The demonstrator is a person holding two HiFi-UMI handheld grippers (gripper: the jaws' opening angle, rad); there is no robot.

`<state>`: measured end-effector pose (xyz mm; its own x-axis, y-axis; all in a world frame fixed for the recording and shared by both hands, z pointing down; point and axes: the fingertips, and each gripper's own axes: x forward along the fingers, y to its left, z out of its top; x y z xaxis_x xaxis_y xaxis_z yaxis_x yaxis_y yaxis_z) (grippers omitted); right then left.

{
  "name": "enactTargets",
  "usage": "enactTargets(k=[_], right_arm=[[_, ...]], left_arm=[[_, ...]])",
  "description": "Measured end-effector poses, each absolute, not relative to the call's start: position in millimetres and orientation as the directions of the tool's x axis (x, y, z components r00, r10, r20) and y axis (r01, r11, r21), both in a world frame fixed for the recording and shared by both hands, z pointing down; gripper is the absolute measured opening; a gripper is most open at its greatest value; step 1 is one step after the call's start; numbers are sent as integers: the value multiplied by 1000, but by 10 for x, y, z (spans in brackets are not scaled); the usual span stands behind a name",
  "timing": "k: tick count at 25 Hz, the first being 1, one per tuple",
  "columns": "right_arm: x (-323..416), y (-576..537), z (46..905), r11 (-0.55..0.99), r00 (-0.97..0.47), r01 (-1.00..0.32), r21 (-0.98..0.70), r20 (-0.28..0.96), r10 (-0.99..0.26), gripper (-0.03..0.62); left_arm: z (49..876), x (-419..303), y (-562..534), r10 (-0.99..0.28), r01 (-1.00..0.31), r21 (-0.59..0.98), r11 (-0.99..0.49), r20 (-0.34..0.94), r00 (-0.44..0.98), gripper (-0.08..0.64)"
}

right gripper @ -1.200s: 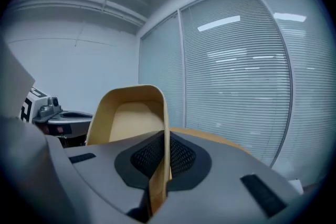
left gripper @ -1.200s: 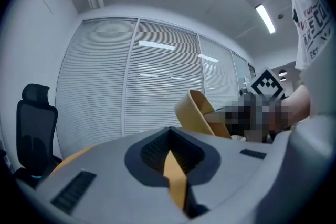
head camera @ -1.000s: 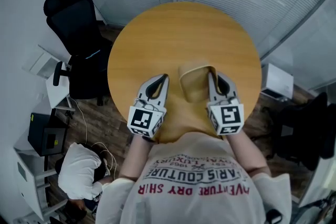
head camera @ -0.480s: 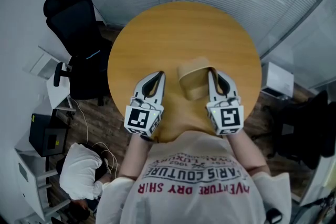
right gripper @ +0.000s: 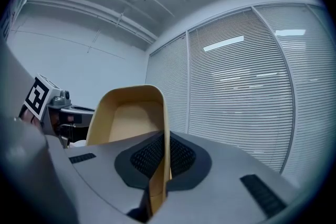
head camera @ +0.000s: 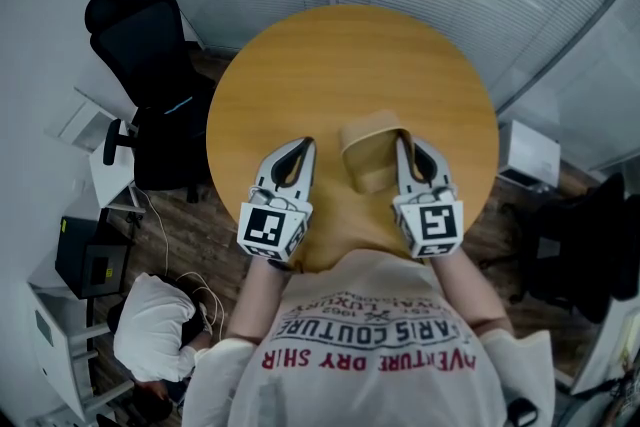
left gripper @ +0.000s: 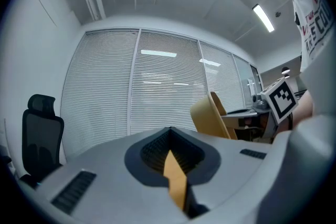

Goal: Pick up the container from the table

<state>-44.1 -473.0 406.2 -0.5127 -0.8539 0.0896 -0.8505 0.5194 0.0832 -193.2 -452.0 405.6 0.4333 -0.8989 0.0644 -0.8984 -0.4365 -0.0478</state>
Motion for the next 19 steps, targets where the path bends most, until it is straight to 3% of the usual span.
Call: enactTargets(k=[19], right_arm=[[-410, -4792, 4171, 496, -486, -865, 83, 111, -867, 2]], left_arm=[[4085, -1863, -4534, -896, -897, -21, -441, 74, 438, 0]])
